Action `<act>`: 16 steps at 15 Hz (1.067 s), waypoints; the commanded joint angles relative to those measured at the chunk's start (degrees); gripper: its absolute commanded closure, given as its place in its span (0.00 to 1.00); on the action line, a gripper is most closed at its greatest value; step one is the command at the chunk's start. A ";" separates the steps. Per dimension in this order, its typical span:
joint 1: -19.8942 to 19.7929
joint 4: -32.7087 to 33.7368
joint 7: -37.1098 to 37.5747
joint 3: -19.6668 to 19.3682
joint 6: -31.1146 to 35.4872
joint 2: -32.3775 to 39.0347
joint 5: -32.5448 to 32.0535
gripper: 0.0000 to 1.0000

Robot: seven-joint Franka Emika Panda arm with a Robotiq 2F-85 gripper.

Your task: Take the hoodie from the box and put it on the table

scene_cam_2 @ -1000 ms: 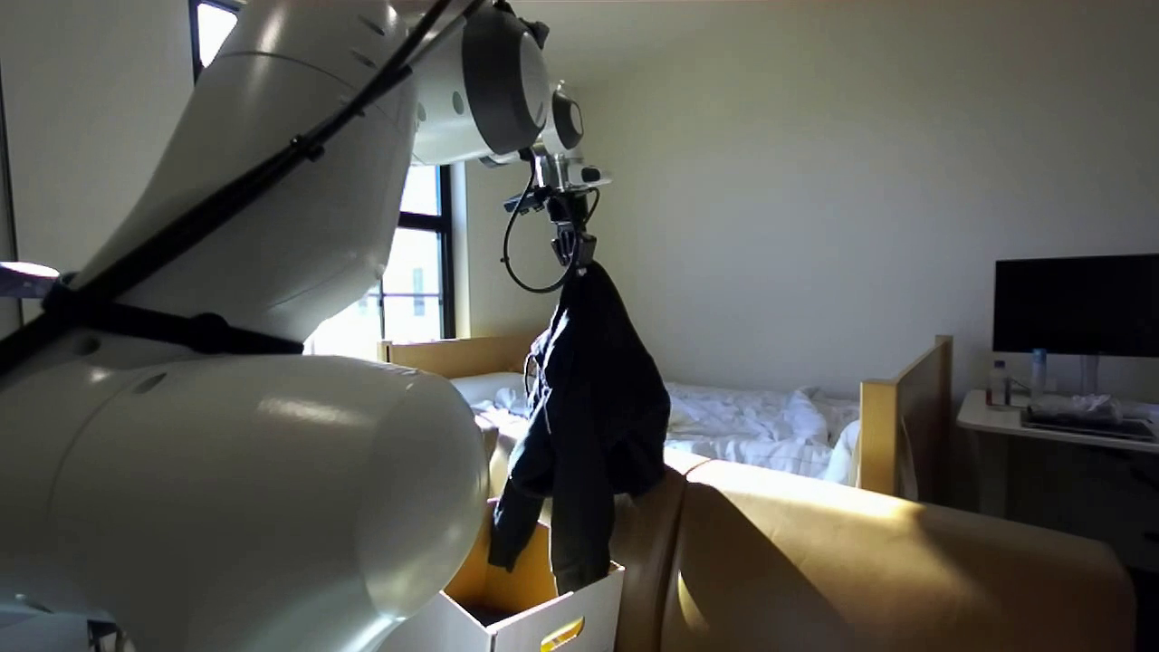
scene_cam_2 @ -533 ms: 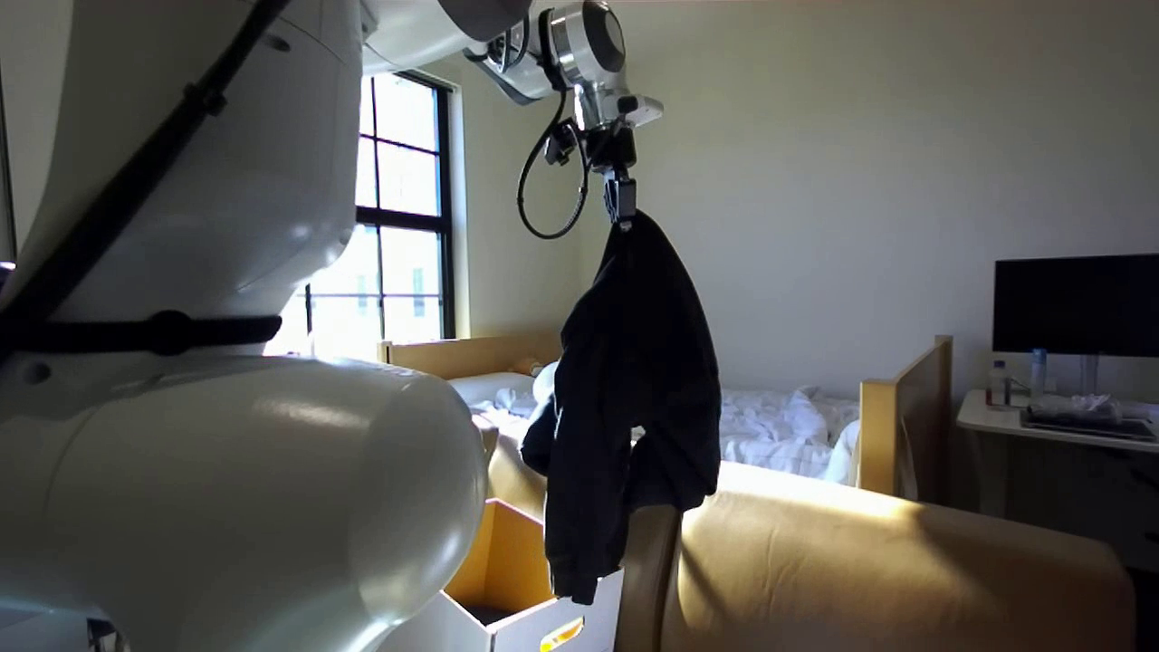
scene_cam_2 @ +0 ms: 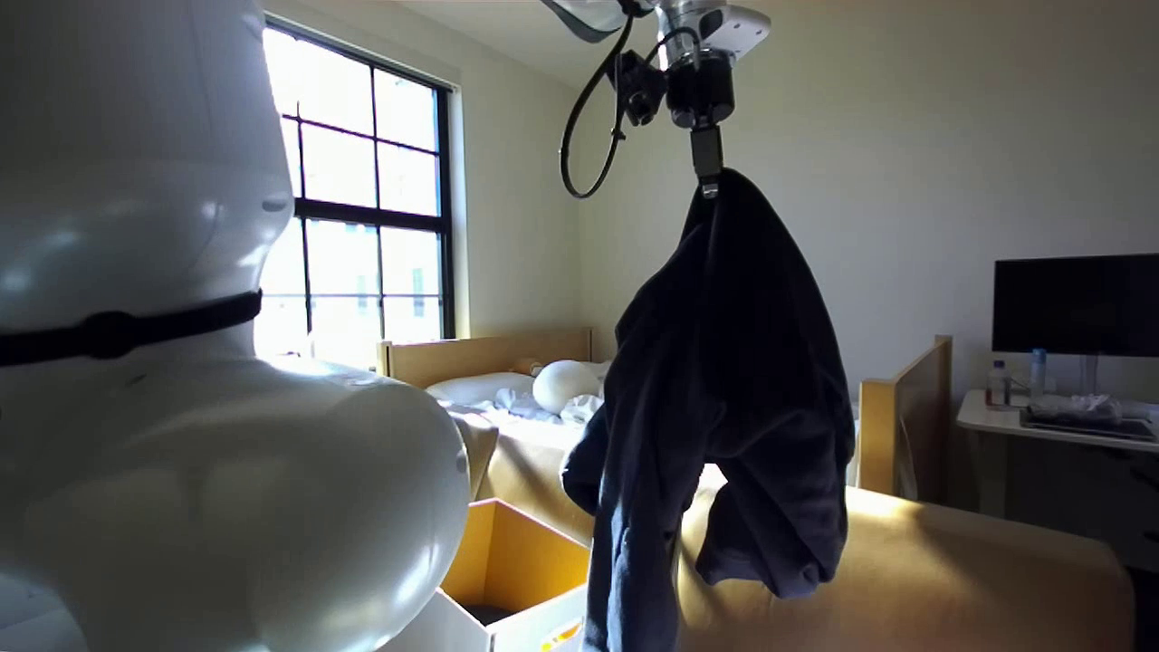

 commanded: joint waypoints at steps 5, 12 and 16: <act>-14.85 -10.61 -6.62 4.90 20.03 -1.36 0.52 0.65; -8.97 -4.65 -10.41 14.89 21.86 3.78 15.87 0.22; -3.00 -7.34 -10.97 22.46 22.33 5.50 17.60 0.00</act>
